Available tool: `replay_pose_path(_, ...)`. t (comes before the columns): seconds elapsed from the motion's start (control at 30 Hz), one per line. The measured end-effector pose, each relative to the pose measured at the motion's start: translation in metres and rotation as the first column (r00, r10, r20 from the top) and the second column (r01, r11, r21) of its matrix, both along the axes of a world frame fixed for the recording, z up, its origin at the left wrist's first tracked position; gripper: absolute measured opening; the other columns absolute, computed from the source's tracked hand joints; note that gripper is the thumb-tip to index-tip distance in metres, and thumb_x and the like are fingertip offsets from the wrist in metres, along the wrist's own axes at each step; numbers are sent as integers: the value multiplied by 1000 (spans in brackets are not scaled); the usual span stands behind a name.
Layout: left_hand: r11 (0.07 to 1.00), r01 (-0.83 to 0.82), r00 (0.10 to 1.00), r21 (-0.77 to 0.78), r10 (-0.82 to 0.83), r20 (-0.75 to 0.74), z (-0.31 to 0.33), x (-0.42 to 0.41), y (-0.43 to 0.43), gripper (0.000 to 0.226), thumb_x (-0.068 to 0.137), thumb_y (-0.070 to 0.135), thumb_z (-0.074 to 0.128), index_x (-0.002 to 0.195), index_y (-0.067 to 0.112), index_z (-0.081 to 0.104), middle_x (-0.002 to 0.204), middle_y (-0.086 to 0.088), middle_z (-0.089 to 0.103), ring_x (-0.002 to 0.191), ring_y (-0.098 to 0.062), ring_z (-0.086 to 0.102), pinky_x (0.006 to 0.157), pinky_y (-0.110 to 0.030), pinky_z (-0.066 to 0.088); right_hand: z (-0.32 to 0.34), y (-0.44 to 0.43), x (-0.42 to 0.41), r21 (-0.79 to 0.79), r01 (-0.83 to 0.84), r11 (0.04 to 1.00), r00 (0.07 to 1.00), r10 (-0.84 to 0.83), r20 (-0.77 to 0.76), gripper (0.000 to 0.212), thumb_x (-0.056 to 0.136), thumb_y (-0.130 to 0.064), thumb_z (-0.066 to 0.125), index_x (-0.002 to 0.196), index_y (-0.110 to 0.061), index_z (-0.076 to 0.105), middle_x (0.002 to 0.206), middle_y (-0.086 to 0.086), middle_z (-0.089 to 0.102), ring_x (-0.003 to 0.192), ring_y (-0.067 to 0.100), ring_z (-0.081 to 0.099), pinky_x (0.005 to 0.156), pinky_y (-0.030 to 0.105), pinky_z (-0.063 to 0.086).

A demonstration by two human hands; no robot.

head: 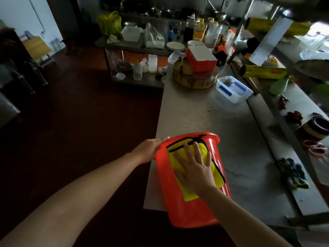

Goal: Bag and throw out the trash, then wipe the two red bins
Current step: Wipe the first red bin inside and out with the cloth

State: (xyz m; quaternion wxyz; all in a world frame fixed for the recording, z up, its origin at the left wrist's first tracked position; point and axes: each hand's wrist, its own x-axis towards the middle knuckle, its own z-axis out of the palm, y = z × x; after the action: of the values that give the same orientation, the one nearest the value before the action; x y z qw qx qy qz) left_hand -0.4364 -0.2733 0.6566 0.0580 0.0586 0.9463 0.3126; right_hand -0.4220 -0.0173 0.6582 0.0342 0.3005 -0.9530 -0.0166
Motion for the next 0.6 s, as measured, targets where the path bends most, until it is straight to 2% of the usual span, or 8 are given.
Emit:
replay_pose_path(0.1, 1000, -19, 1000, 9, 19, -13, -2, -4, 3, 56, 105, 25, 51, 155, 39, 32, 121, 0, 58, 101, -11, 60, 75, -4, 42, -2, -11, 5, 9, 14, 1000, 1000, -14, 9, 70, 93, -79, 22, 157, -50, 18, 171, -2, -8, 153, 33, -22, 111, 80, 4)
replay_pose_path(0.13, 1000, -9, 1000, 9, 9, -5, 0, -5, 3, 57, 104, 24, 52, 155, 40, 31, 114, 4, 55, 100, -12, 61, 73, -3, 42, -4, -16, 7, 19, 29, 999, 1000, -29, 7, 74, 91, -80, 23, 157, -50, 14, 170, 0, -11, 153, 35, -23, 110, 80, 1)
replay_pose_path(0.23, 1000, 20, 1000, -17, -19, 23, 4, -4, 2, 63, 104, 20, 52, 156, 43, 26, 111, 5, 52, 99, -17, 62, 84, -24, 54, -8, -31, 12, 53, 53, 997, 998, -52, -21, 78, 89, -79, 26, 158, -46, 13, 170, 4, -12, 152, 40, -23, 108, 81, -3)
replay_pose_path(0.3, 998, 36, 999, -50, -36, 16, 3, -1, -2, 66, 103, 18, 53, 157, 43, 24, 111, 3, 51, 97, -18, 61, 87, -32, 54, -10, -38, 14, 76, 32, 997, 999, -30, -35, 76, 90, -76, 28, 158, -45, 20, 170, 6, -8, 152, 42, -20, 107, 80, -1)
replay_pose_path(0.4, 999, 34, 999, -42, -34, -13, -2, 5, -7, 59, 105, 21, 50, 157, 41, 27, 108, 2, 51, 96, -17, 61, 90, -32, 51, -13, -40, 14, 81, -8, 997, 998, 13, -68, 72, 90, -73, 33, 155, -42, 32, 171, 7, 3, 154, 42, -10, 108, 80, 4)
replay_pose_path(0.5, 998, -5, 1000, 57, 4, 9, -5, 7, -8, 43, 108, 37, 40, 151, 42, 39, 100, 4, 54, 91, -10, 62, 91, -30, 50, -14, -30, 11, 33, -6, 999, 996, 9, -89, 70, 89, -72, 37, 154, -45, 34, 171, 3, 6, 155, 38, -6, 109, 79, 10)
replay_pose_path(0.57, 999, 6, 999, 48, -4, -40, -8, 7, -4, 36, 107, 46, 40, 140, 40, 53, 98, 5, 57, 92, -12, 65, 93, -32, 51, -12, -22, 6, -6, 23, 1000, 997, -23, -79, 71, 88, -73, 39, 154, -49, 30, 171, 0, 4, 156, 35, -6, 110, 78, 14)
replay_pose_path(0.6, 1000, 6, 996, 28, -3, -85, -8, 7, -4, 35, 105, 55, 40, 128, 39, 61, 95, 6, 59, 90, -12, 67, 92, -33, 52, -11, -17, 3, -29, 42, 999, 997, -44, -67, 71, 88, -74, 40, 154, -51, 27, 171, -2, 2, 156, 34, -7, 111, 77, 16)
